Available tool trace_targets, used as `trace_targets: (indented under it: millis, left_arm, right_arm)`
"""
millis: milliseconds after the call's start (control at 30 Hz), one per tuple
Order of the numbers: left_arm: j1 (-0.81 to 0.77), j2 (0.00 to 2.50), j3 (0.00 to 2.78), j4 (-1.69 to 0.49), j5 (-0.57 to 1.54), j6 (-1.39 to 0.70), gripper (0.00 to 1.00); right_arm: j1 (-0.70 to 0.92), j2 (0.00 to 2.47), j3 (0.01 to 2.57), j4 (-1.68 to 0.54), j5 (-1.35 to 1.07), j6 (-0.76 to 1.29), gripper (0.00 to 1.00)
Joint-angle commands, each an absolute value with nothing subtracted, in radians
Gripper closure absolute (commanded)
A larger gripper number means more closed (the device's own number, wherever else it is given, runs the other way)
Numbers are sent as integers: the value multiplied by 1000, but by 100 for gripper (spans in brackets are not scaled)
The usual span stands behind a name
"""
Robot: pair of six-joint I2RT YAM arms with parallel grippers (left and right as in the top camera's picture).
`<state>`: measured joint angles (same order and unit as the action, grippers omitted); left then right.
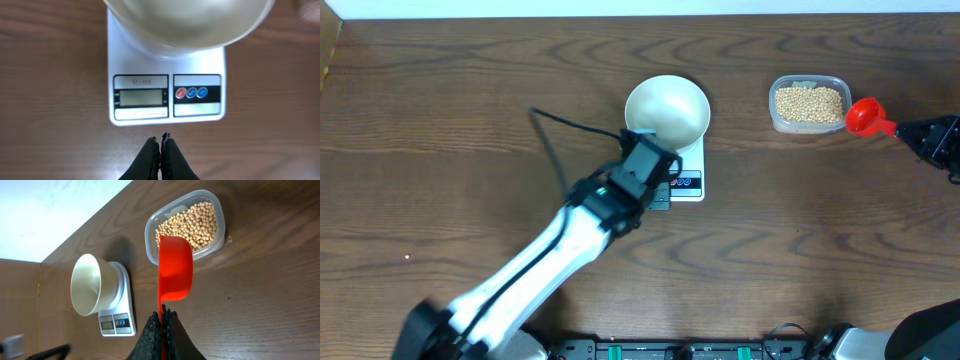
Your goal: Scoop item into bowl and weigh 50g on scale
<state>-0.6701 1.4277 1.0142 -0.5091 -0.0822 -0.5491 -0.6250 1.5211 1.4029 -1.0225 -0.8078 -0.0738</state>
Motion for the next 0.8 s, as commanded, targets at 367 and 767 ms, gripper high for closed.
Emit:
trace_targets:
  millis: [367,767]
  left_arm:
    - [-261,1254,1019,-432,-101,-429,93]
    - [157,1299,1019,-122,-118,-448,92]
  right_arm:
    - [-617,1525,1396,-878,-842,-49,99]
    - [-496,1524,1397,-485,-838,196,99]
